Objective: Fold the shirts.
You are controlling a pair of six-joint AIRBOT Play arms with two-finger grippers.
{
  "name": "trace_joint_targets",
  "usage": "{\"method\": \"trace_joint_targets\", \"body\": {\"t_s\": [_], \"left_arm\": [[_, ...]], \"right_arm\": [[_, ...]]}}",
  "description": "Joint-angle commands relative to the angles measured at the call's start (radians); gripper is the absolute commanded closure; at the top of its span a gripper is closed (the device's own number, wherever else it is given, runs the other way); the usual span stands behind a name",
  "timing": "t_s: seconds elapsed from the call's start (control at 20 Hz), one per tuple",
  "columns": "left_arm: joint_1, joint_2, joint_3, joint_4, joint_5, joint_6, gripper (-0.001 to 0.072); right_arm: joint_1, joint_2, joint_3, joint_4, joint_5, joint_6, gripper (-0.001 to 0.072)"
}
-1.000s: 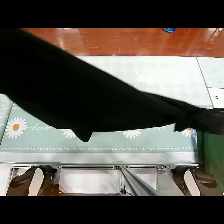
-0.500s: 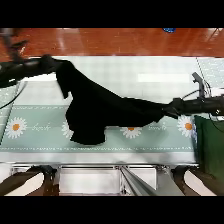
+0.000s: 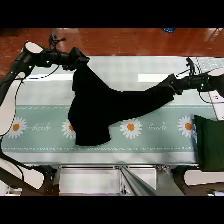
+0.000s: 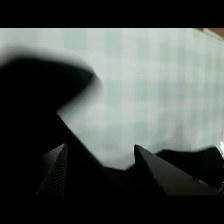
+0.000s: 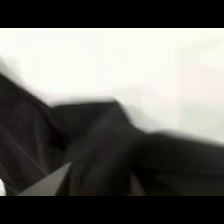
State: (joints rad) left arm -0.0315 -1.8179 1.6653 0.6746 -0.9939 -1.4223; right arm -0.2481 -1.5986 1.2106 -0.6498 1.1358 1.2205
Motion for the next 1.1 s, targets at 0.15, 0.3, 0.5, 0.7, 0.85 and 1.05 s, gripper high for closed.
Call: {"method": "trace_joint_targets", "body": {"t_s": [0.15,0.3,0.5,0.7,0.85,1.05], "left_arm": [[0.174,0.026,0.084,0.320,-0.426,-0.140,0.0203],[0.258,0.142,0.041,0.497,-0.495,-0.115,0.0203],[0.357,0.373,-0.325,0.507,-0.389,-0.067,0.0203],[0.459,0.579,-0.803,0.366,-0.216,-0.014,0.0203],[0.478,0.608,-1.025,0.182,-0.129,0.042,0.0203],[0.417,0.597,-1.112,0.081,-0.008,0.068,0.0203]], "right_arm": [[-0.222,-0.028,0.269,-0.146,0.226,0.066,0.0298],[-0.349,0.057,0.221,-0.254,0.212,0.102,0.0300],[-0.393,0.153,-0.031,-0.335,0.142,0.125,0.0303],[-0.392,0.240,-0.256,-0.264,0.072,0.020,0.0304],[-0.392,0.273,-0.290,-0.241,0.074,0.005,0.0304],[-0.392,0.286,-0.290,-0.217,0.090,0.004,0.0304]]}}
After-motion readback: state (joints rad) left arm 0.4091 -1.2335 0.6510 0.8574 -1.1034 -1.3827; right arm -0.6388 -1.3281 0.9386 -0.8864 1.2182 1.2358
